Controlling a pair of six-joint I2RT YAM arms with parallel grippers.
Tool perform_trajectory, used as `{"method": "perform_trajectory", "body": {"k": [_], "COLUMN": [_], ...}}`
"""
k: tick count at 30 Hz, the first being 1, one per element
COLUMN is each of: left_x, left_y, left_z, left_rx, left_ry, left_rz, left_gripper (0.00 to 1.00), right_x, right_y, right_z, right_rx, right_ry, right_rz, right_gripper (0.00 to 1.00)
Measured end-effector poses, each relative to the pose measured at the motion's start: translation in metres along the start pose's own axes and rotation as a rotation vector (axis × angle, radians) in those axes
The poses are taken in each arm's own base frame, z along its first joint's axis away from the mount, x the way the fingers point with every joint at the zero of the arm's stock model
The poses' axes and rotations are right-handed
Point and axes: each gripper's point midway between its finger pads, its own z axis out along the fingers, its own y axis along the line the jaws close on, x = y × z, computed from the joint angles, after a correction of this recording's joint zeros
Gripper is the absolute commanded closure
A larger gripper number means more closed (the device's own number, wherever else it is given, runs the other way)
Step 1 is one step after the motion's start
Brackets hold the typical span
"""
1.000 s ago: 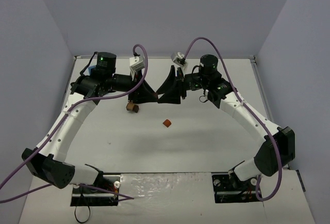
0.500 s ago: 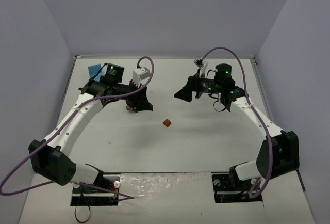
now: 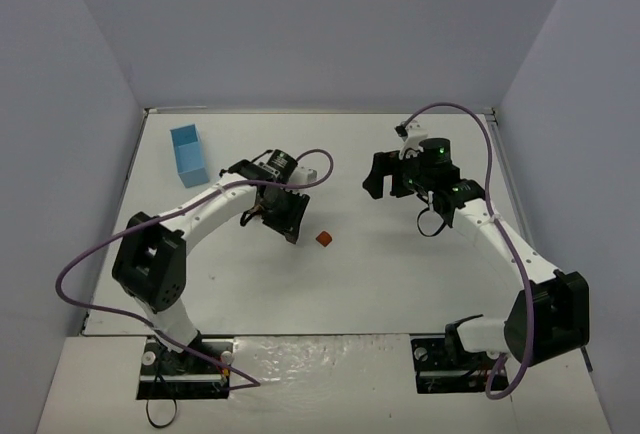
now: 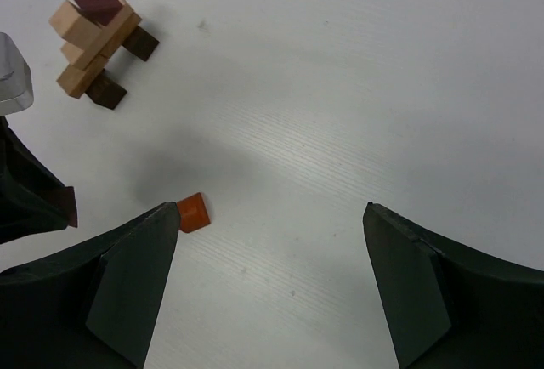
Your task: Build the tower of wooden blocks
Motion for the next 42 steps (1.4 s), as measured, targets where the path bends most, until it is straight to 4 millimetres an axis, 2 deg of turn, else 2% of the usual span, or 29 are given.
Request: {"method": "perform_trajectory", "body": {"k": [5,9,12,14,18,24,31,34,42], "left_x": [0.011,0.015,0.018,0.018,0.018,0.016,0.009,0.02,0.039], "left_y": [0.024,0.034,0.036,0.036,0.036,0.036,0.032,0.033,0.04], "left_z": [0.023,0.038,0.049,0.053,0.057,0.055,0.019,0.008,0.03], "left_rx": [-0.123,-0.187,-0.214,-0.222,-0.229,-0.238,-0.219,-0.204,-0.18], "left_ry": [0.06,0.088,0.106,0.104,0.103,0.084,-0.109,-0.177,-0.215], "left_rz": [-0.082,-0.117,-0.132,-0.142,-0.162,-0.184,-0.177,-0.168,-0.109], "left_gripper": [0.8,0.75,0.67,0.58,0.48,0.46,0.46,0.47,0.46], "right_x": [0.008,0.011,0.012,0.011,0.013,0.014,0.014,0.014,0.015], "right_y": [-0.007,-0.01,-0.011,-0.011,-0.012,-0.012,-0.012,-0.012,-0.009], "right_z": [-0.008,-0.013,-0.015,-0.016,-0.018,-0.019,-0.019,-0.019,-0.019], "right_rx": [0.046,0.065,0.073,0.076,0.08,0.081,0.08,0.08,0.064], "right_ry": [0.001,-0.006,-0.007,-0.012,-0.015,-0.014,-0.014,-0.014,-0.011], "right_rz": [0.002,0.004,0.005,0.005,0.004,0.004,0.001,0.0,-0.004], "right_gripper": [0.13,0.13,0.12,0.12,0.12,0.12,0.12,0.12,0.11]}}
